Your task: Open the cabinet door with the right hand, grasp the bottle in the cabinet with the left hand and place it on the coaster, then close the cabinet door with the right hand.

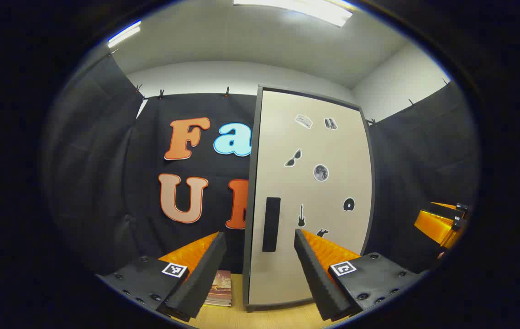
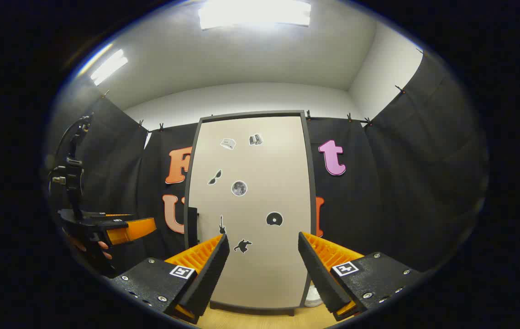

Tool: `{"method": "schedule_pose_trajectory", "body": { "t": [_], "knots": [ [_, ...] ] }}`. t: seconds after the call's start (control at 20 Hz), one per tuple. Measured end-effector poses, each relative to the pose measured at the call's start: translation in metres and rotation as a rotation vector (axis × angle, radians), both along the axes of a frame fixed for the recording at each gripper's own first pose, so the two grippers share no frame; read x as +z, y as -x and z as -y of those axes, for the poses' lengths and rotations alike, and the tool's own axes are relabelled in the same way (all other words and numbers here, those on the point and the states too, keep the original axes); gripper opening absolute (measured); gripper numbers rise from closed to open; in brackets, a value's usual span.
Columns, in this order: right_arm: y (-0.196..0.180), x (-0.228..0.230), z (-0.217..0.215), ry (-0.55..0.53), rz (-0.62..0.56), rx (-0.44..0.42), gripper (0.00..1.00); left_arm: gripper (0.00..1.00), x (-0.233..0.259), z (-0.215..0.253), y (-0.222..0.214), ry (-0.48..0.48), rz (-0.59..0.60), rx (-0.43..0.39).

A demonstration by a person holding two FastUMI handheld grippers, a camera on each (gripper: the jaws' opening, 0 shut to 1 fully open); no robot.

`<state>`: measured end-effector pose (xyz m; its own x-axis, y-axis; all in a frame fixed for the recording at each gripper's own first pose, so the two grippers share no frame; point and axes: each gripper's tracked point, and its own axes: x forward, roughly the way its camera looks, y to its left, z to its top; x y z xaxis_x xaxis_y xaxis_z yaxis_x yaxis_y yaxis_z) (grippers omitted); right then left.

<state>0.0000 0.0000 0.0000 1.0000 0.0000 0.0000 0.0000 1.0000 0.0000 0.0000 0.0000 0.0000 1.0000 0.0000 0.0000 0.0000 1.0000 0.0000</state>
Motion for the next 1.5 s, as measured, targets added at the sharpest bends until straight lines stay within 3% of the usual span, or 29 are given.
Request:
{"method": "schedule_pose_trajectory", "body": {
  "t": [0.45,0.65,0.95,1.25,1.5],
  "knots": [
    [-0.002,-0.005,-0.003,-0.163,-0.039,0.055,0.83,0.98,-0.020,0.001,-0.006,-0.010,-0.045,0.034],
    [-0.006,-0.007,0.009,-0.118,-0.033,-0.006,0.81,0.98,-0.017,0.002,-0.006,-0.022,-0.034,0.042],
    [-0.017,-0.039,0.009,0.080,-0.119,-0.042,0.81,0.98,-0.013,-0.004,-0.004,-0.031,-0.024,0.063],
    [-0.027,-0.058,0.016,0.065,-0.202,-0.075,0.83,0.98,-0.002,-0.009,-0.002,-0.034,-0.011,0.070],
    [-0.036,-0.052,0.023,0.065,-0.194,-0.104,0.86,0.98,0.007,-0.018,0.002,-0.052,0.001,0.077]
  ]
}}
